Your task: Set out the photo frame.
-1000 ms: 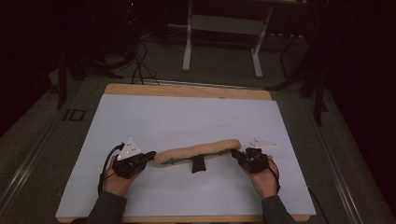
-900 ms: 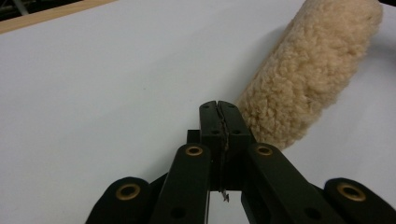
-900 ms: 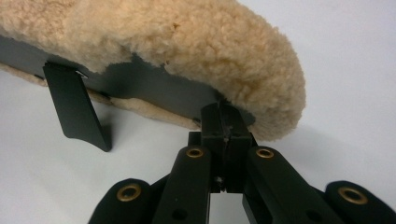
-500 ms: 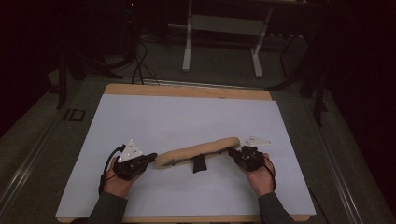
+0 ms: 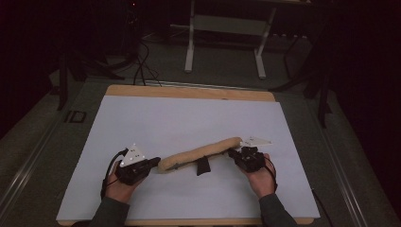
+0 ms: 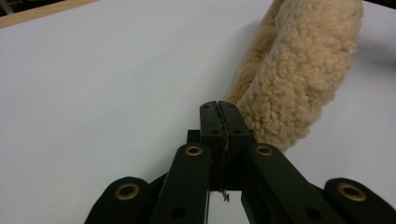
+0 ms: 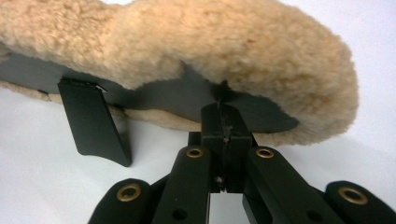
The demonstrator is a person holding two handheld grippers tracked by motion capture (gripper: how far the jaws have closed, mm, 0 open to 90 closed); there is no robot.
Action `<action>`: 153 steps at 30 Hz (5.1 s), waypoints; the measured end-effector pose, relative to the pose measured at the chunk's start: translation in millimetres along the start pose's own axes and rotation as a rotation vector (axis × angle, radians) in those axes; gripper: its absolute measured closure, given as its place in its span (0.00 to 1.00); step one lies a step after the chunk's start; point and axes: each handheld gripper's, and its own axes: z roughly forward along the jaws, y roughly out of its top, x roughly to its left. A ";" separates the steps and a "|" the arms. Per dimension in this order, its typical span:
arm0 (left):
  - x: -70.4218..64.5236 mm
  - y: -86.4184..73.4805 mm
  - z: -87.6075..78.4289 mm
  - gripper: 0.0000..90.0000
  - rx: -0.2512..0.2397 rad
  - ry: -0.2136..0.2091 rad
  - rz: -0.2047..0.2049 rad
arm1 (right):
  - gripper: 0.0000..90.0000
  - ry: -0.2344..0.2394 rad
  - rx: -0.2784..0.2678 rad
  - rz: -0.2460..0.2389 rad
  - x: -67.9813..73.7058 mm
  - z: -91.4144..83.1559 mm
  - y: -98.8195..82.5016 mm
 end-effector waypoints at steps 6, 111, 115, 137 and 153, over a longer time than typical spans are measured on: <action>-1.9 0.3 0.5 1.00 0.001 -0.003 0.005 | 1.00 0.003 0.001 -0.008 3.7 1.5 2.4; -75.9 8.0 55.2 1.00 0.046 -0.204 0.157 | 1.00 0.104 0.038 -0.102 53.8 34.0 31.3; -78.3 8.3 57.5 1.00 0.046 -0.206 0.160 | 1.00 0.110 0.040 -0.105 55.1 34.7 31.4; -91.6 12.5 77.3 1.00 0.075 -0.208 0.216 | 1.00 0.218 0.066 -0.122 61.5 35.2 34.7; -97.4 14.1 85.2 1.00 0.075 -0.204 0.231 | 0.92 0.206 0.067 -0.125 54.9 26.6 39.9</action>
